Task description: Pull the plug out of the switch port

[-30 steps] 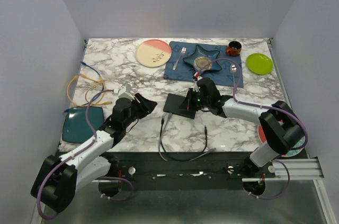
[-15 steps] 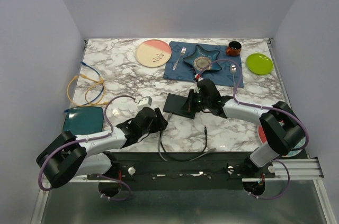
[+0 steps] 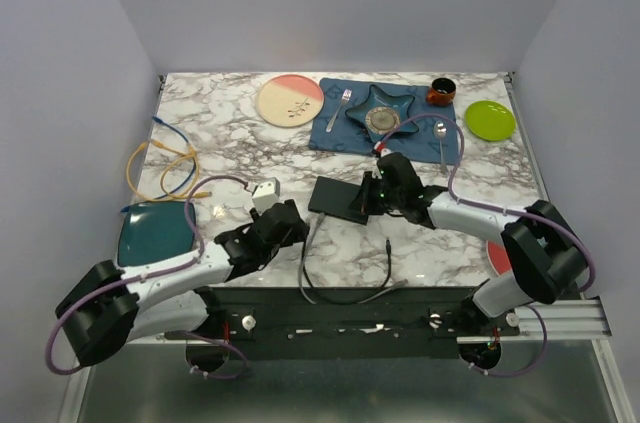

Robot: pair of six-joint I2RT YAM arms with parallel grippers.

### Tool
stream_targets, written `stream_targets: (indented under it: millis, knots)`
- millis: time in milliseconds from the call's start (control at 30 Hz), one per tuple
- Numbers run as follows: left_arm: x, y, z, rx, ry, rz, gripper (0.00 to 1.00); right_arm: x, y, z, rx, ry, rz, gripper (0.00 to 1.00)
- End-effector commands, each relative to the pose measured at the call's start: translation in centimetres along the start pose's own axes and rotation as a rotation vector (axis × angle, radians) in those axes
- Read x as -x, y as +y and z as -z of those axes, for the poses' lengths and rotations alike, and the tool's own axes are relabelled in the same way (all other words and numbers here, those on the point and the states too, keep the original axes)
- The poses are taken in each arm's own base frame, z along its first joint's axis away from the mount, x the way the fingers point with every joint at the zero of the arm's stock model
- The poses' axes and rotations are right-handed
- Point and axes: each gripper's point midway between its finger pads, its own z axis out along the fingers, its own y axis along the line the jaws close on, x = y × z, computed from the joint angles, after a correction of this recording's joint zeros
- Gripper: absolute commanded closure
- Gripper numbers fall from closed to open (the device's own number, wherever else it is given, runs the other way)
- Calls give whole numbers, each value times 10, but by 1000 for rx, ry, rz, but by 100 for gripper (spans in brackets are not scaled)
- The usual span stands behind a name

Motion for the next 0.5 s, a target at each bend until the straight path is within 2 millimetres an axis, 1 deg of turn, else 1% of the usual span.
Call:
stream_targets:
  millis: [0, 33, 67, 100, 133, 200, 233, 267, 300, 333, 367, 467]
  knots:
    - [38, -32, 20, -117, -130, -49, 32, 19, -12, 20, -80, -107, 10, 86]
    - [39, -50, 24, -164, -116, -65, 32, 16, -18, 23, -110, -105, 0, 84]
    - [33, -62, 25, -202, -84, -86, 32, 25, -17, 31, -120, -146, -2, 84]
    - [29, -72, 26, -224, -71, -119, 32, 28, -18, 34, -130, -161, -6, 83]
    - [17, -93, 29, -260, -38, -165, 32, 30, -23, 38, -158, -179, -16, 80]
    - [1, -112, 29, -289, -5, -221, 31, 37, -23, 49, -171, -220, -23, 77]
    - [-8, -125, 25, -291, 14, -251, 31, 38, -28, 53, -196, -234, -26, 74]
    - [-21, -136, 28, -311, 35, -283, 30, 39, -30, 56, -206, -244, -26, 72]
    - [-26, -142, 26, -311, 39, -299, 30, 42, -30, 61, -213, -255, -21, 71]
    - [-34, -149, 22, -305, 54, -315, 30, 38, -37, 64, -246, -239, -10, 70]
    - [-38, -153, 24, -311, 57, -323, 30, 37, -41, 66, -265, -236, -5, 69]
    - [-35, -151, 24, -280, 43, -300, 30, 20, -56, 73, -305, -205, 13, 68]
